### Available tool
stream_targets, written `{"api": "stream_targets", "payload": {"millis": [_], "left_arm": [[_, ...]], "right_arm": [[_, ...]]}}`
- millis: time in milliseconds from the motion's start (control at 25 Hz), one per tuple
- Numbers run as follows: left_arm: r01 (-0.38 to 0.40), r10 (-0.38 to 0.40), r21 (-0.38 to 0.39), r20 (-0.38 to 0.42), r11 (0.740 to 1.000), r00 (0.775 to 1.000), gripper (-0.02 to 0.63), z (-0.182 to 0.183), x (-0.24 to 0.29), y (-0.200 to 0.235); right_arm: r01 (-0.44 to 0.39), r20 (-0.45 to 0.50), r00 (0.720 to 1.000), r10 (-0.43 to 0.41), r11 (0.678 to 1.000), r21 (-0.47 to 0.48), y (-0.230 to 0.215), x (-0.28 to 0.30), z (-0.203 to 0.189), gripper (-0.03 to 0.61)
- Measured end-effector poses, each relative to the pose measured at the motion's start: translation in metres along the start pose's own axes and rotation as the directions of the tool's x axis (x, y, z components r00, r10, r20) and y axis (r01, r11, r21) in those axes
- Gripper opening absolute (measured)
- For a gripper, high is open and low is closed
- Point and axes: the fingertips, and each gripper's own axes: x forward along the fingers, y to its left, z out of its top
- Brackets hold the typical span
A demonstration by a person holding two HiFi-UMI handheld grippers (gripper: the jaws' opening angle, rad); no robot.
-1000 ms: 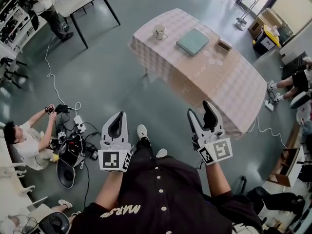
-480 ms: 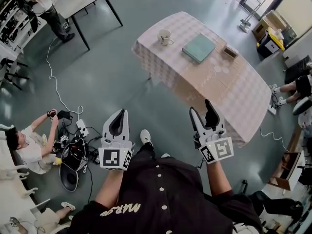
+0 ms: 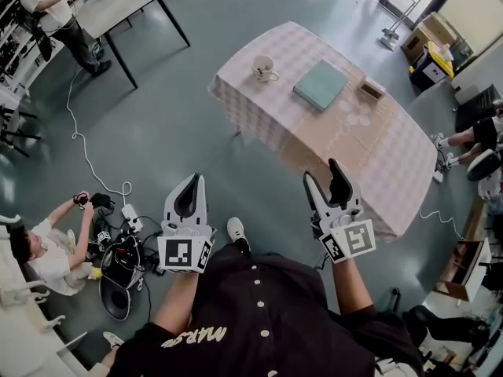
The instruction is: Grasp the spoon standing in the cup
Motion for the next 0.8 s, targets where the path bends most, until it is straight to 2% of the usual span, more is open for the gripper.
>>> {"api": "stream_targets", "payload": {"millis": [800], "left_arm": [[0.069,-0.069,0.006,0.016,0.998,0.997,0.011,0.008,0.058,0.070]], "right_arm": [[0.072,0.012,0.997,-0.072,0.997,-0.024,0.006,0.076,0.004,0.236]]}}
